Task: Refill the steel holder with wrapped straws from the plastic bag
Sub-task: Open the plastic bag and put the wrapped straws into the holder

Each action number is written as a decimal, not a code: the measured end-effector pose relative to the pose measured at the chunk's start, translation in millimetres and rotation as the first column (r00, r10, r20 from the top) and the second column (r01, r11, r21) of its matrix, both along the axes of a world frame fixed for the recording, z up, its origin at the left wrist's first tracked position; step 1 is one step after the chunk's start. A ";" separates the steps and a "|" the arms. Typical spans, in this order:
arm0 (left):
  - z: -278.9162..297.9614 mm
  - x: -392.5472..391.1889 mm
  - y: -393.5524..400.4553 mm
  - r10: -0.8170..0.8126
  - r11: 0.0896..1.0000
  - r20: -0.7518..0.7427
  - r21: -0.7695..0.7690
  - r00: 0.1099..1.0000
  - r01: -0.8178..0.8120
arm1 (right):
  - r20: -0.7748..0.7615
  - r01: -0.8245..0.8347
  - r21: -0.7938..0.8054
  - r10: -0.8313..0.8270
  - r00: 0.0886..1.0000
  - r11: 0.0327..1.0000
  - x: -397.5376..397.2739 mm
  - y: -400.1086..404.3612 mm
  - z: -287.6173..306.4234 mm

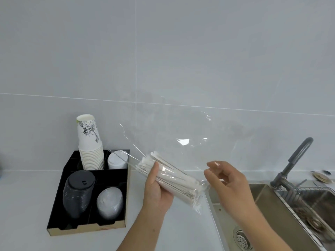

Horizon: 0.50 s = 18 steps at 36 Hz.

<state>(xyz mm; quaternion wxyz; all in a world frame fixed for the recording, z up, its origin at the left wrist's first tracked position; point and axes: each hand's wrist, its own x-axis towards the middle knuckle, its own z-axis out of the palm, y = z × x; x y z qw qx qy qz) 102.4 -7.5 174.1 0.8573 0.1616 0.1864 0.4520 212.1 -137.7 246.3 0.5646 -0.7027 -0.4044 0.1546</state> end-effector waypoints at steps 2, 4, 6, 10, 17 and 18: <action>-4.6 3.7 -2.2 -0.007 0.999 -0.019 -0.035 1.000 0.006 | 0.014 0.026 -0.005 -0.026 1.000 1.000 4.0 -2.2 -2.1; -12.4 7.8 -2.8 -0.004 0.999 -0.043 -0.044 0.999 0.002 | 0.019 0.049 0.002 -0.049 0.999 0.999 8.3 -6.3 -3.0; -17.1 10.3 -3.6 0.002 0.998 -0.074 -0.057 0.997 -0.006 | 0.026 0.072 0.001 -0.072 0.997 0.997 12.8 -10.2 -2.7; -23.2 18.9 -7.8 0.016 0.997 -0.082 -0.071 0.997 -0.021 | 0.047 0.105 0.015 -0.106 0.993 0.994 18.6 -15.6 -2.4; -22.9 34.6 -26.6 -0.004 0.994 -0.012 -0.113 1.000 0.002 | 0.028 0.159 0.075 -0.162 0.986 0.984 16.5 -23.6 2.5; -25.0 37.2 -29.2 -0.013 0.992 -0.011 -0.124 1.000 0.012 | 0.025 0.161 0.078 -0.163 0.986 0.984 16.8 -25.5 3.2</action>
